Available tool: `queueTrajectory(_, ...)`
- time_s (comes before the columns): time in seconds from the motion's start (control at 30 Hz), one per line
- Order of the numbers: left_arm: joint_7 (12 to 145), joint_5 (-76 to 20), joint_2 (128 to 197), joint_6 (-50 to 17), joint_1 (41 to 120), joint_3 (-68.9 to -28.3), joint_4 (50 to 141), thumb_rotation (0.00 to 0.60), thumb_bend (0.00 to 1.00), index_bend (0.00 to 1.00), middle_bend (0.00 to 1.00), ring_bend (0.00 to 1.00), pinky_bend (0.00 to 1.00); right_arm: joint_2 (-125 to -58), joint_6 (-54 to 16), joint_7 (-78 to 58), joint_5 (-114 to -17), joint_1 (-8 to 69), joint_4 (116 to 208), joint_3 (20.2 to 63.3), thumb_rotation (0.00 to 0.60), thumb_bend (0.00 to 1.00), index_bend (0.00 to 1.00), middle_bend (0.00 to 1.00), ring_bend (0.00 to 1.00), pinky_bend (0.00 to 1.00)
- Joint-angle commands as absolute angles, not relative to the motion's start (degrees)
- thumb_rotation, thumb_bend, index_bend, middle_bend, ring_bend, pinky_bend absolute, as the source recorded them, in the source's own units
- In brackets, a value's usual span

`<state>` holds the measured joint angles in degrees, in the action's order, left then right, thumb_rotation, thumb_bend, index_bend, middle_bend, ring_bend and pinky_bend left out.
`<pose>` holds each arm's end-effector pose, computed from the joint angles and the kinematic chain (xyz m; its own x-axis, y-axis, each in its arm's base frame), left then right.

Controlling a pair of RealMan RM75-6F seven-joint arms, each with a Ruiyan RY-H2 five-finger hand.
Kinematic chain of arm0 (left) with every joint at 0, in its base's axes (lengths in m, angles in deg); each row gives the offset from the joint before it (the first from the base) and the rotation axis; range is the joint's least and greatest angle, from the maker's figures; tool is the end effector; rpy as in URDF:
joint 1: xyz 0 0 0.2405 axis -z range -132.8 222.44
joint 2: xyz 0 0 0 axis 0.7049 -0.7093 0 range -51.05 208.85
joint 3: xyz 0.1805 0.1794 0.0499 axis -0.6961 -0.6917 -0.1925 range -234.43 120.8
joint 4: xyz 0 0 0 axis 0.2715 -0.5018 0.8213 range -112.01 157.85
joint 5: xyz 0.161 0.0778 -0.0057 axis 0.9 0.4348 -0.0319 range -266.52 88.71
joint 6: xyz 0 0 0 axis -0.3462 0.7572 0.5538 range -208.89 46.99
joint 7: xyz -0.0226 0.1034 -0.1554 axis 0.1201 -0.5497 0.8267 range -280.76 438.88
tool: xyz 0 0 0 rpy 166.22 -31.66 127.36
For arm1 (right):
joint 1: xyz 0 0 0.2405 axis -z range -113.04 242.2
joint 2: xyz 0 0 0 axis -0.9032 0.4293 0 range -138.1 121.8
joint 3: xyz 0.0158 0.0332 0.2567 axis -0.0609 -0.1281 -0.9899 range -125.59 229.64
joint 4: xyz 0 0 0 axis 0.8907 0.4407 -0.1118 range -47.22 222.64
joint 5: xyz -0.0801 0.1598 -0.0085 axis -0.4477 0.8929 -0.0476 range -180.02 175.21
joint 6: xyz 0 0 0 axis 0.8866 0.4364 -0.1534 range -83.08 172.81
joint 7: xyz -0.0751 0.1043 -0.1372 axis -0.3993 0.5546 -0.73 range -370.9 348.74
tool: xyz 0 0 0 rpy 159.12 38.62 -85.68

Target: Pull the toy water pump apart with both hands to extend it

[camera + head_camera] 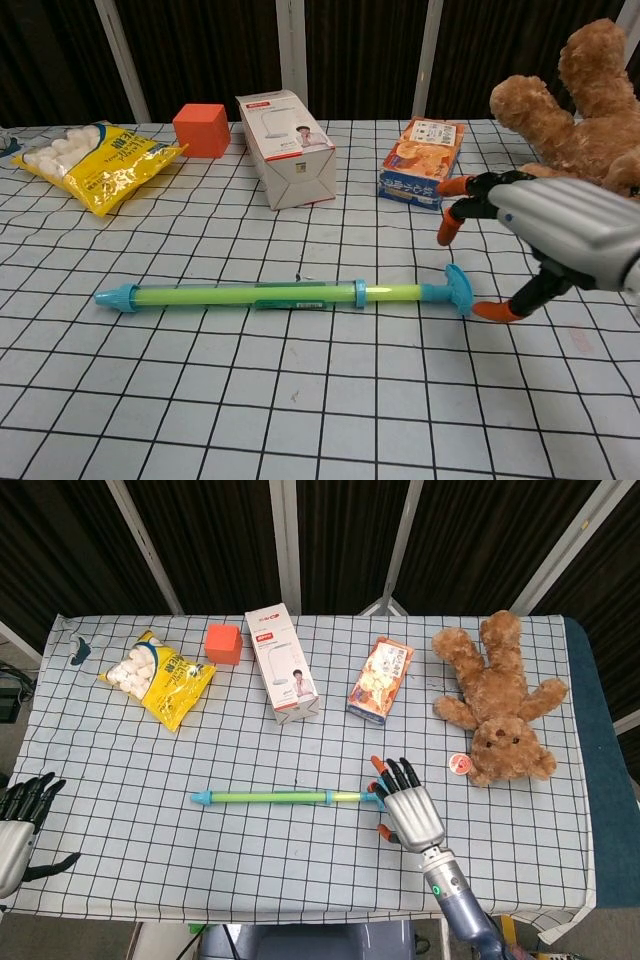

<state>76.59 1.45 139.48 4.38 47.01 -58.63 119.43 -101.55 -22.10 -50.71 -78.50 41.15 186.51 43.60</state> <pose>-0.2961 0.1927 0.1835 0.4303 0.0961 0.8976 0.9027 -0.0420 -0.4283 -0.1464 -0.2854 -0.0032 0.4796 -0.1476 0.8650 -0.8424 -0.3536 0.4067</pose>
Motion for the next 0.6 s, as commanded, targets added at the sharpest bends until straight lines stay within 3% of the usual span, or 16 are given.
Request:
queueTrajectory(0.03,76.7,1.4,139.4,4.3,47.0,-58.6,119.5,0.600,0.12,0.00,0.00,0.00,0.00,-105.6,-20.6,-53.5,-75.7,38.8,182.7,42.2,0.600,0.25,0.38,0.12,0.00,0.00)
queueTrajectory(0.27,76.7,1.3,139.4,4.2,47.1,-58.7,119.6,0.600,0.12,0.00,0.00,0.00,0.00,-110.3,-19.8,-54.3,-72.2,36.6,176.4,40.4,0.600,0.25,0.43,0.14,0.00,0.00)
queueTrajectory(0.6,76.8,1.7,139.5,4.0,47.3,-58.8,120.0,0.600,0.12,0.00,0.00,0.00,0.00,-111.5,-19.5,-52.9,-69.9,35.7,173.0,40.3,0.600,0.30,0.48,0.16,0.00,0.00)
